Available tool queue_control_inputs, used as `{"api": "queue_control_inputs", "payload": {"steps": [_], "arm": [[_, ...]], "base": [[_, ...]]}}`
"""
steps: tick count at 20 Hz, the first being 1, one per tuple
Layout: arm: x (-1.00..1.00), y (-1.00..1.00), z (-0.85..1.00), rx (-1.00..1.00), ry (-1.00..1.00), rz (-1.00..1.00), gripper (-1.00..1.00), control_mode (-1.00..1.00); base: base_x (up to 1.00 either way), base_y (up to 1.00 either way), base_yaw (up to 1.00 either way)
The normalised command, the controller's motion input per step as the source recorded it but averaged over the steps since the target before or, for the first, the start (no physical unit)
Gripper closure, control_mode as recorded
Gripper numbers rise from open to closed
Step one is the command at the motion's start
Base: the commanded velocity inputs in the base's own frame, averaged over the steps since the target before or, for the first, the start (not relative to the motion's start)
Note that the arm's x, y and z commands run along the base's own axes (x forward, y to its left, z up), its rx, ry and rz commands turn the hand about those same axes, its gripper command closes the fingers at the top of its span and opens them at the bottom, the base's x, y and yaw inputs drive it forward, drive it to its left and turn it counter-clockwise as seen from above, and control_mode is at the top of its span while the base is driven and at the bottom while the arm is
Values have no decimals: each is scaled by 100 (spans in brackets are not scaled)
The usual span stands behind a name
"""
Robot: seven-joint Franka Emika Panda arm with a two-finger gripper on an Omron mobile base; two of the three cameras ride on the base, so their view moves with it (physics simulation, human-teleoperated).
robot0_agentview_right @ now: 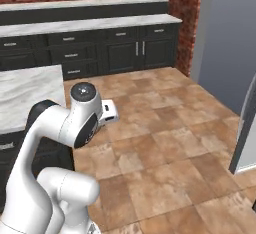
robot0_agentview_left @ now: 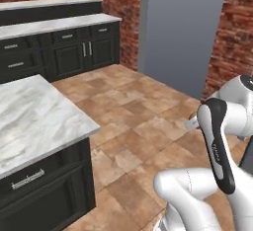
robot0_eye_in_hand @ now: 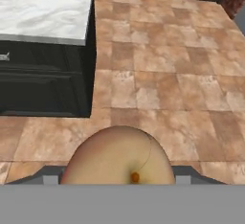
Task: Retrieve the mango and peach from the fridge and place them into the bowl on the dining table.
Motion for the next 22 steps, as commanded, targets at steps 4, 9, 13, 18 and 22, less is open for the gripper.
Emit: {"api": "queue_control_inputs", "payload": {"steps": [4,9,13,18,22], "arm": [[0,0,0,0,0,0,100,100],[0,0,0,0,0,0,100,100],[0,0,0,0,0,0,100,100],[0,0,0,0,0,0,100,100],[0,0,0,0,0,0,100,100]], "base": [[90,-29,20],[96,-42,12],[100,-47,12],[100,-14,14],[100,0,27]]}}
